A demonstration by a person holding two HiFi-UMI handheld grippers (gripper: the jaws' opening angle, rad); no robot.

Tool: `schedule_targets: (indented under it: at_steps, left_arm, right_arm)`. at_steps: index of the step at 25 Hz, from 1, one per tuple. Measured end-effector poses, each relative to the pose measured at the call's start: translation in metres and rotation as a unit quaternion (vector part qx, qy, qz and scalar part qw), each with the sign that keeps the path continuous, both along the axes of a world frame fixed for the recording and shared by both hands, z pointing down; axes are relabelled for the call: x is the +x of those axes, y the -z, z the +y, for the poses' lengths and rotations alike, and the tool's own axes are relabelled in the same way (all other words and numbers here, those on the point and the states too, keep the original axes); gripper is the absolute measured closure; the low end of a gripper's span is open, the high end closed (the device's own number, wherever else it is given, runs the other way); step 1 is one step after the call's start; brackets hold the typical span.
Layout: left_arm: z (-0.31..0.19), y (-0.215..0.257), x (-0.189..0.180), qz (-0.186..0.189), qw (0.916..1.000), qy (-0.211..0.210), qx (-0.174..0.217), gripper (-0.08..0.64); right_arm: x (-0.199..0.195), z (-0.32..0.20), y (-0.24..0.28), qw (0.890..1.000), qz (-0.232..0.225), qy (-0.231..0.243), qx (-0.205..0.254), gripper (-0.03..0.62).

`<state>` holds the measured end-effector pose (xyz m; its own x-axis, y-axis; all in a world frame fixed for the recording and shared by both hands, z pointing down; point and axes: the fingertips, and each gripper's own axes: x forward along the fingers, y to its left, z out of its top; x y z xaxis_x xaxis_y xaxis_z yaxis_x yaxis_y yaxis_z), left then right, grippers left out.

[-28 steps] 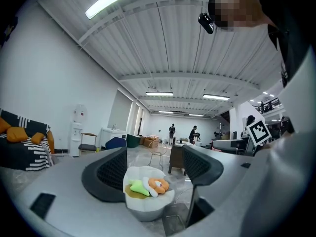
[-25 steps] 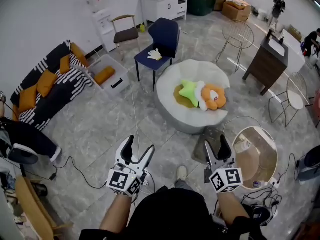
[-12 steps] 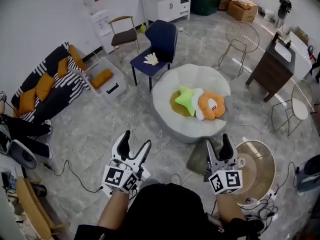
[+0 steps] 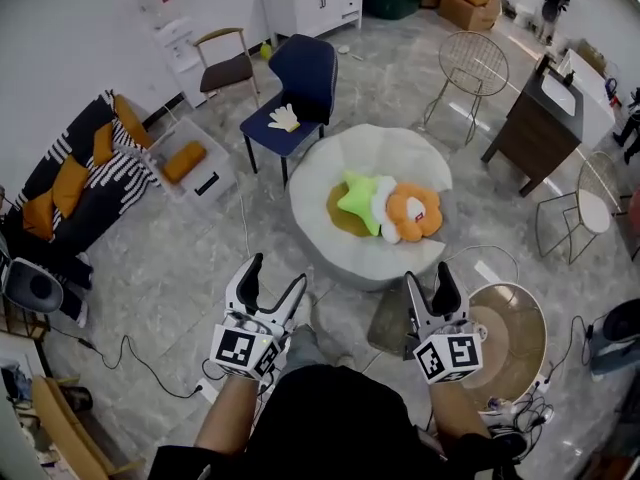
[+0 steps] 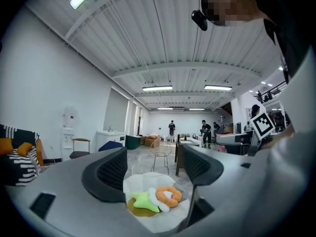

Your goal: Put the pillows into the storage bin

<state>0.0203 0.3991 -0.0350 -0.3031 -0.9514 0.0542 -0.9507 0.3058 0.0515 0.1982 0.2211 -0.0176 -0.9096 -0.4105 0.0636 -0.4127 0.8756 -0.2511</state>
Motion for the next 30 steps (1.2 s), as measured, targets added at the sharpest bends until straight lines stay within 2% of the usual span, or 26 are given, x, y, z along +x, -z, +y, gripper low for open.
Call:
schedule_targets:
  at_steps: [5, 9, 16, 24, 30]
  left_arm:
    - [-0.044, -0.015, -0.052, -0.002, 0.9992, -0.038, -0.015, 0.207]
    - [-0.078, -0.010, -0.093, -0.023, 0.9970, -0.072, -0.018, 0.207]
    - [-0.130, -0.020, -0.148, -0.028, 0.9907, -0.129, -0.033, 0.208]
    - [-0.186, -0.061, -0.162, 0.001, 0.9822, -0.175, -0.067, 0.209]
    - [-0.252, -0.109, -0.157, 0.022, 0.9769, -0.184, -0.107, 0.209]
  right_arm:
    - [-0.051, -0.029, -0.008, 1.000, 0.008, -0.020, 0.008, 0.287]
    - [-0.094, -0.051, -0.010, 0.999, 0.017, -0.039, 0.014, 0.287]
    - [-0.141, -0.081, -0.019, 0.996, 0.037, -0.079, 0.008, 0.288]
    - [-0.158, -0.113, -0.065, 0.991, 0.090, -0.094, -0.010, 0.293]
    - [-0.161, -0.172, -0.126, 0.985, 0.141, -0.086, -0.040, 0.299]
